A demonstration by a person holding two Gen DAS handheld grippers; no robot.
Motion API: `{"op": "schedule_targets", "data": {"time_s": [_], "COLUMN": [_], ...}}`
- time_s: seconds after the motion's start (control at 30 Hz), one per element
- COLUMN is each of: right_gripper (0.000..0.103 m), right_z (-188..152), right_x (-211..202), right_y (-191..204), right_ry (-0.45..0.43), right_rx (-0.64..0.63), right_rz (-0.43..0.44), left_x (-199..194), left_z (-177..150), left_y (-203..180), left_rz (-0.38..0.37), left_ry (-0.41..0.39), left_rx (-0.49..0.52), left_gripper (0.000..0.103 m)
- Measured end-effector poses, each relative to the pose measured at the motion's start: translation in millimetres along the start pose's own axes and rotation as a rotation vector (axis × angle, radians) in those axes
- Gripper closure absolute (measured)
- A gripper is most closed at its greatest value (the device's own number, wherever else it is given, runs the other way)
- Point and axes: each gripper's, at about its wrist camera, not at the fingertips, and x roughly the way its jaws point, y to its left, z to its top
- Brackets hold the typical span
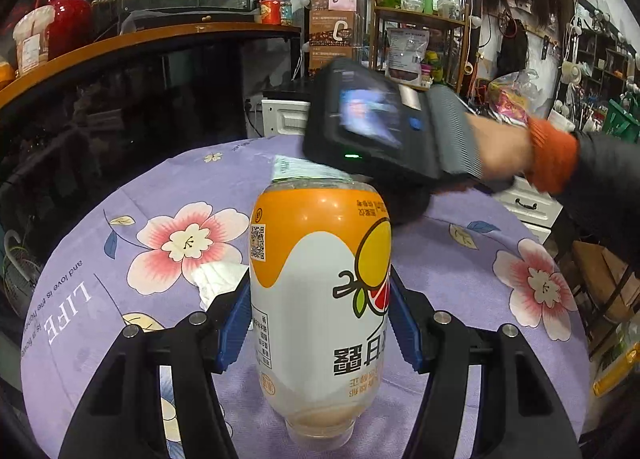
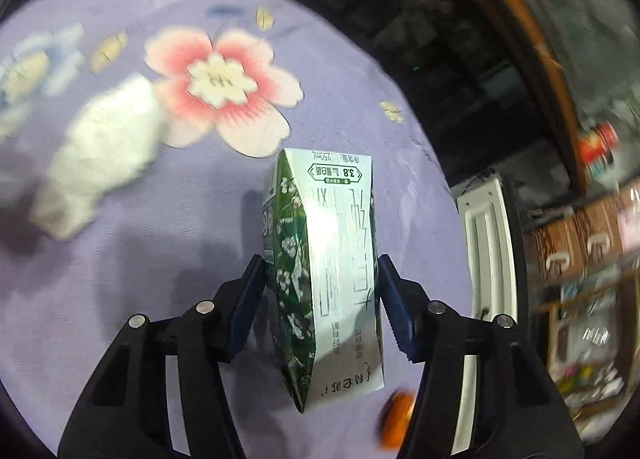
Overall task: Collect trash
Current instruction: 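Carry the juice bottle and milk carton toward the black bin with both grippers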
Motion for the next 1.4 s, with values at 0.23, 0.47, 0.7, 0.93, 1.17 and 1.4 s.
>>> {"op": "schedule_targets", "data": {"time_s": [0.23,0.47,0.7,0.93,1.17,1.4], "right_gripper": [0.052,0.053,0.053,0.053,0.053,0.052], "right_z": [-64,-134,-218,-311,-391,-456], "right_x": [-83,-141,-207,-247,-236,-172], "right_y": [27,40,44,48,56,71], "right_ry": [-0.063,-0.097,-0.137,-0.086,0.014,0.131], "right_rx": [0.114,0.296,0.488,0.634,0.775,0.951], "right_rz": [-0.059,-0.104,-0.179,-0.249,-0.268,-0.211], "left_x": [1,-16,-27,-21,-5,21], "left_z": [5,9,7,2,-3,-14], "left_y": [-17,-71,-138,-218,-286,-329], "left_rz": [0.026,-0.036,-0.101,-0.209,-0.312,-0.390], "left_ry": [-0.001,-0.020,-0.031,-0.036,-0.015,0.046], "left_rx": [0.017,0.042,0.085,0.150,0.195,0.204], "left_gripper": [0.042,0.042,0.042,0.042,0.042,0.042]}}
